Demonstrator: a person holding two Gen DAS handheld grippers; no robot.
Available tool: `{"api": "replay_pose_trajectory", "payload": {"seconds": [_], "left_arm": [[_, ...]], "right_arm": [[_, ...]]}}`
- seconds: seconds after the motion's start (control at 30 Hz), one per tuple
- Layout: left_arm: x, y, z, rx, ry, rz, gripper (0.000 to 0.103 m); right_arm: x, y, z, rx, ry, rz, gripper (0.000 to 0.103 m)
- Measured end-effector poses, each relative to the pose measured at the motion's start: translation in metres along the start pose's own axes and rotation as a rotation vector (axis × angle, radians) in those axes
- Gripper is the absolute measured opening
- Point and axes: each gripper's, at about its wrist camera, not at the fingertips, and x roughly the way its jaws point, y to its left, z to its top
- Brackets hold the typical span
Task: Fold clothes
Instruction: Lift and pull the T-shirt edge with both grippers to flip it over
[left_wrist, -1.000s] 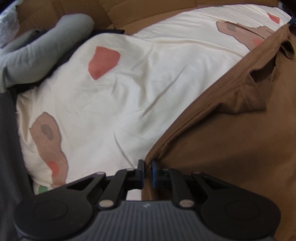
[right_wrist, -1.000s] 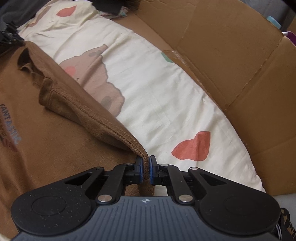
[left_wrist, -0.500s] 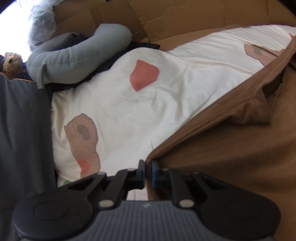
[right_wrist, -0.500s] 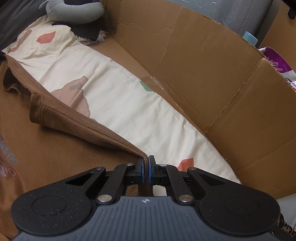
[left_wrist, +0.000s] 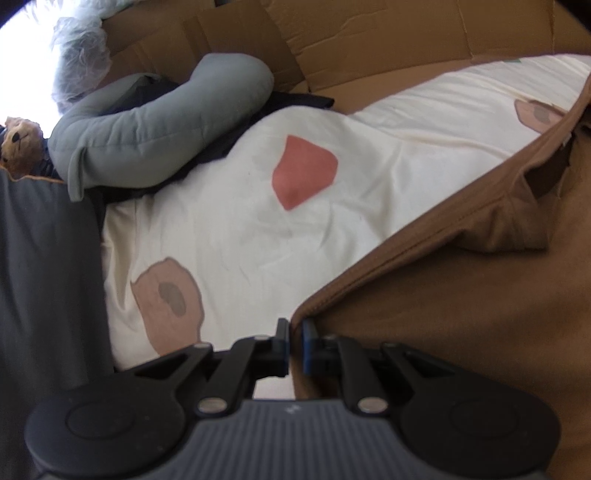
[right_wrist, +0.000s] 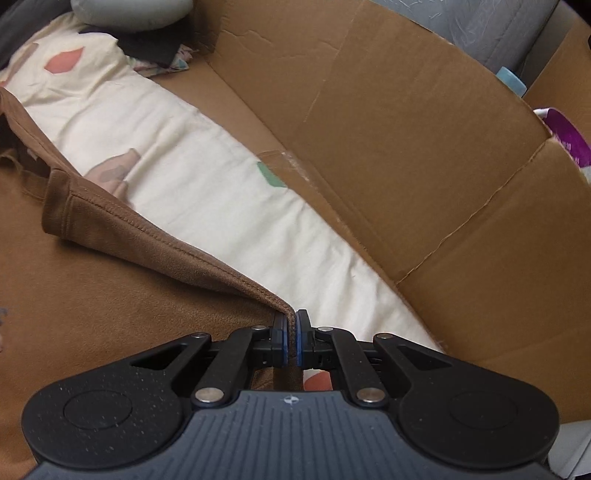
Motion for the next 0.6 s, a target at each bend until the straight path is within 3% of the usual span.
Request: {"api": "replay_pose_trajectory", "payload": {"seconds": [0.6], "left_arm": [[-0.002,0.022,0.028,-0.031,-0.072,0.052,0.007]], "right_arm": [[0.023,-0.004,0.029,-0.130,0.082,-0.034,0.002]]}}
